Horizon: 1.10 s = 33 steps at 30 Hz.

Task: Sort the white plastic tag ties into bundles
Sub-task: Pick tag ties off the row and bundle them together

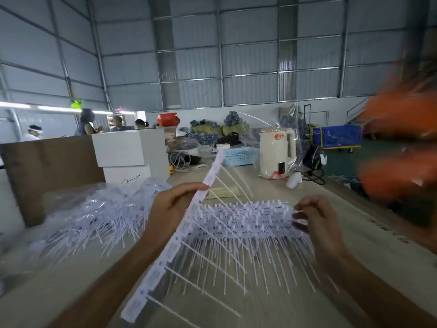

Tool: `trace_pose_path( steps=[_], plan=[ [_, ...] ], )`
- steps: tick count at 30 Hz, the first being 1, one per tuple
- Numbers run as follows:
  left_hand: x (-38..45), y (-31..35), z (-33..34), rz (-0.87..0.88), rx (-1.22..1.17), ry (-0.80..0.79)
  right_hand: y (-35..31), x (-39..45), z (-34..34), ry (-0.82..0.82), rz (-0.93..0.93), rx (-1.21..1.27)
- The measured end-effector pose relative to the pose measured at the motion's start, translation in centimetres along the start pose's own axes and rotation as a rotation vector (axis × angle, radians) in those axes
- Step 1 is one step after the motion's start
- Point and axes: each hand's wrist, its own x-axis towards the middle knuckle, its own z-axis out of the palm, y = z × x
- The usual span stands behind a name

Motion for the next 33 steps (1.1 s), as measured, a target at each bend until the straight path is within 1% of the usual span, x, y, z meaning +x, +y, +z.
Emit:
trace_pose_path(
  steps=[2,3,5,7,9,12,14,16,17,19,22,25,26,29,31,33],
  plan=[
    [0.4,0.1,0.0,-0.223,-0.345,-0.042,0.0,-0.1,-0.1,-0.068,0.167,0.027],
    [0.5,0.1,0.0,-0.296,-0.462,-0.073,-0.1,-0.2,0.2,-0.105,0.221,0.039],
    [0.8,0.1,0.1,-0.346,-0.564,-0.165,-0.4,-0.7,1.0,-0.184,0.29,0.096],
    [1.4,0.3,-0.1,-0.385,-0.612,-0.289,-0.9,-1.2,1.5,-0.252,0.339,0.202],
    [2.5,0.6,-0.4,-0.458,-0.561,-0.43,-1.6,-1.3,1.6,-0.314,0.346,0.264],
    [4.6,1.3,-0.9,-0.561,-0.347,-0.651,-2.6,-0.7,1.3,-0.378,0.382,0.393],
    [5.7,1.9,-0.9,-0.594,-0.283,-0.785,-2.9,-0.3,0.7,-0.488,0.379,0.491],
    [6.3,2.1,-0.4,-0.55,-0.118,-0.848,-2.7,-0.1,0.1,-0.63,0.33,0.473],
    [6.5,2.2,0.0,-0.501,0.009,-0.847,-2.5,0.0,-0.2,-0.683,0.318,0.443],
    [6.5,2.1,1.2,-0.426,0.205,-0.809,-2.3,0.1,-0.5,-0.721,0.337,0.412],
    [6.2,1.5,2.2,-0.404,0.286,-0.743,-1.9,0.3,-0.6,-0.663,0.394,0.337],
    [5.7,0.7,2.5,-0.359,0.346,-0.714,-1.6,0.4,-0.9,-0.607,0.3,0.067],
    [5.5,0.4,2.6,-0.334,0.36,-0.696,-1.6,0.5,-1.1,-0.594,0.292,0.03],
    [4.6,-0.5,3.1,-0.222,0.422,-0.617,-1.9,0.6,-1.4,-0.532,0.409,0.094],
    [3.8,-0.9,3.2,-0.166,0.497,-0.592,-2.4,0.5,-1.1,-0.535,0.486,0.151],
    [2.9,-1.3,2.9,-0.156,0.528,-0.565,-2.7,0.4,-0.7,-0.555,0.471,0.138]
  ],
)
